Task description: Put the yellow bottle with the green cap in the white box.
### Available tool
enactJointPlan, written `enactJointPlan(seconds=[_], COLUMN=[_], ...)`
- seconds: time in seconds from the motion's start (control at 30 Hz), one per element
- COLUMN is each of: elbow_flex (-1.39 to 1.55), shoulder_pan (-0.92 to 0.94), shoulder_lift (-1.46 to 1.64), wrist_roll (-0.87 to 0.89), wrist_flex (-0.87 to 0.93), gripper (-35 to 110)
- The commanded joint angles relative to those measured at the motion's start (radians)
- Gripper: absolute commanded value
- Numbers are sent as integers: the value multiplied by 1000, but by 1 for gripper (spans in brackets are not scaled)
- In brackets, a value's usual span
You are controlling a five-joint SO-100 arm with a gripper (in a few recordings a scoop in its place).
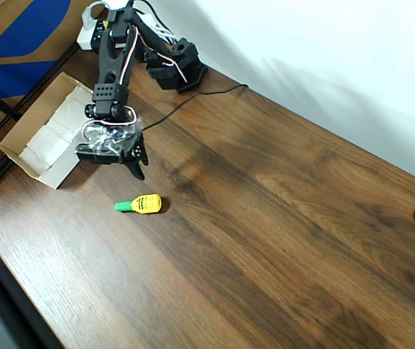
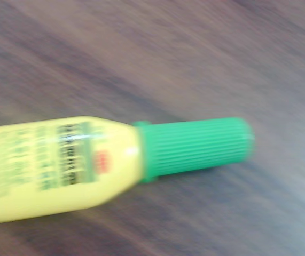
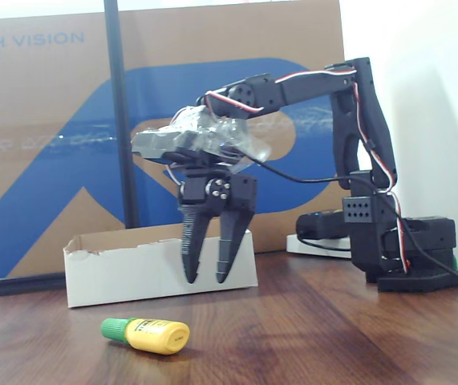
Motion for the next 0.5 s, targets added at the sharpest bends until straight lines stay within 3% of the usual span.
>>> enactJointPlan(seconds=[0.0, 0.2, 0.47], elbow_flex=[-18, -37, -60], shoulder_pan=[29, 48, 17], shoulder_lift=[61, 41, 80], wrist_roll=[43, 64, 95], wrist_flex=[18, 23, 44], gripper=[18, 26, 27])
